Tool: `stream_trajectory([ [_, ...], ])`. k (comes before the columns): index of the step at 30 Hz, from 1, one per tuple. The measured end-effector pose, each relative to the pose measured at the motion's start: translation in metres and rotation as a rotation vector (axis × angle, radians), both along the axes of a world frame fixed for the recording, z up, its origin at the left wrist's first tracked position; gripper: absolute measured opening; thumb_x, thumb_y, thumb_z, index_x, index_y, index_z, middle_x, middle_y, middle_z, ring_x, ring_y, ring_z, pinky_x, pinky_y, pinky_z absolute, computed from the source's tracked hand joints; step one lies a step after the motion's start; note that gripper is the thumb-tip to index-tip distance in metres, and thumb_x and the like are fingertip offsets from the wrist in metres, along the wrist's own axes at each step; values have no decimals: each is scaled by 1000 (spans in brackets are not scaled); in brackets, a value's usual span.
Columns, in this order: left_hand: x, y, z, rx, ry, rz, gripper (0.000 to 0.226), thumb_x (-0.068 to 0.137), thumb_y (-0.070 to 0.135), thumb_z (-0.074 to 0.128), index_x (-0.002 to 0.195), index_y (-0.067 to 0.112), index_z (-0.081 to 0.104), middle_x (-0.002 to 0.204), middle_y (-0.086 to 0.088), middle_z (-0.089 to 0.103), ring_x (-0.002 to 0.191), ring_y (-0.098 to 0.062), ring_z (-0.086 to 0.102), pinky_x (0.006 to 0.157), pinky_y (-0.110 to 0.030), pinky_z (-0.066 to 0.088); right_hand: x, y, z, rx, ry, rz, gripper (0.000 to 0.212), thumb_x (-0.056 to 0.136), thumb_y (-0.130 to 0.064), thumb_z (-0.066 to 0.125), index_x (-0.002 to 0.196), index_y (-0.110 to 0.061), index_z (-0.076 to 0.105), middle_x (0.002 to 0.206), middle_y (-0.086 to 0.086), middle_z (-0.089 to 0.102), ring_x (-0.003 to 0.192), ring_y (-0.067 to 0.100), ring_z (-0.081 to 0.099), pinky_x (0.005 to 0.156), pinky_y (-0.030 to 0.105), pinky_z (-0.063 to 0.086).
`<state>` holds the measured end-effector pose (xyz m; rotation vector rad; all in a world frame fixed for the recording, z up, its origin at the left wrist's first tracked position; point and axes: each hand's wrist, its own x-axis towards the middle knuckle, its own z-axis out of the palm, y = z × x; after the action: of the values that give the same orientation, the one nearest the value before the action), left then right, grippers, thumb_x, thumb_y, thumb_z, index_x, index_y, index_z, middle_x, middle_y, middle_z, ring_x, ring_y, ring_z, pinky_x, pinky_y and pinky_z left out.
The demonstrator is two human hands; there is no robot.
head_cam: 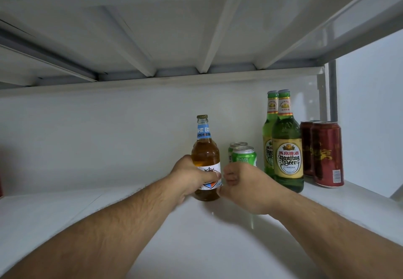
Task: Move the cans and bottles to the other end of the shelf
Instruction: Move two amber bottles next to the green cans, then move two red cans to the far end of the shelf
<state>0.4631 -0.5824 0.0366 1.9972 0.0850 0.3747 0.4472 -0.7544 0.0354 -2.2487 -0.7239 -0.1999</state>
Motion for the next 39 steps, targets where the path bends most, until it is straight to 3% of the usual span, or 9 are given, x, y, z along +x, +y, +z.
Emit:
stream_trajectory([
  [5,-5,4,1,60,53,3,48,67,24,94,111,20,77,100,-1,81,94,-20,78,97,-43,60,-9,2,1,-38,-16,-3,26,88,-21,68,69,-30,53,57,-14,57,54,1,52,49,11,38],
  [8,-15,8,4,138,130,50,75,70,28,91,136,12,60,125,-3,74,109,-19,70,100,-35,54,-21,2,7,-98,-26,40,25,91,-28,68,70,-32,56,65,-16,66,58,0,57,51,10,40],
  [11,-40,13,13,468,190,155,96,83,31,80,160,11,26,158,-8,45,136,-25,52,103,-31,45,-32,3,14,-204,-45,51,6,93,-36,65,93,-30,64,98,-3,73,85,15,67,72,25,54],
  [15,-77,32,14,938,209,270,89,91,47,64,163,21,19,166,-2,31,148,-26,37,116,-40,40,-41,9,16,-338,-103,55,32,90,-48,61,112,-25,65,104,-1,72,93,22,68,86,39,58],
  [19,-117,57,16,942,286,322,87,95,52,57,165,25,13,169,3,24,151,-25,33,117,-41,39,-68,28,25,-530,-184,112,58,95,-58,52,141,-23,46,137,1,58,121,25,58,98,37,50],
  [24,-192,103,15,929,298,424,87,94,53,57,165,26,14,170,3,23,151,-24,33,119,-41,37,-109,80,36,-590,-309,171,72,96,-63,44,152,-19,36,155,2,42,137,26,45,109,42,42],
  [31,-334,187,10,852,363,603,87,95,53,59,165,28,13,171,2,24,150,-23,36,119,-41,38,-199,193,34,-539,-330,280,78,96,-65,43,157,-19,27,160,0,36,142,26,41,111,42,40],
  [36,-426,241,3,778,415,704,85,97,52,58,165,27,15,170,2,25,150,-23,35,119,-39,37,-269,266,28,-528,-314,335,76,97,-63,44,155,-16,32,154,3,45,132,26,51,106,42,44],
  [39,-468,265,-2,747,430,740,85,97,52,58,165,27,14,169,1,29,149,-24,37,119,-41,38,-303,297,27,-539,-315,352,78,99,-61,43,159,-16,24,160,4,37,139,27,44,111,41,40],
])
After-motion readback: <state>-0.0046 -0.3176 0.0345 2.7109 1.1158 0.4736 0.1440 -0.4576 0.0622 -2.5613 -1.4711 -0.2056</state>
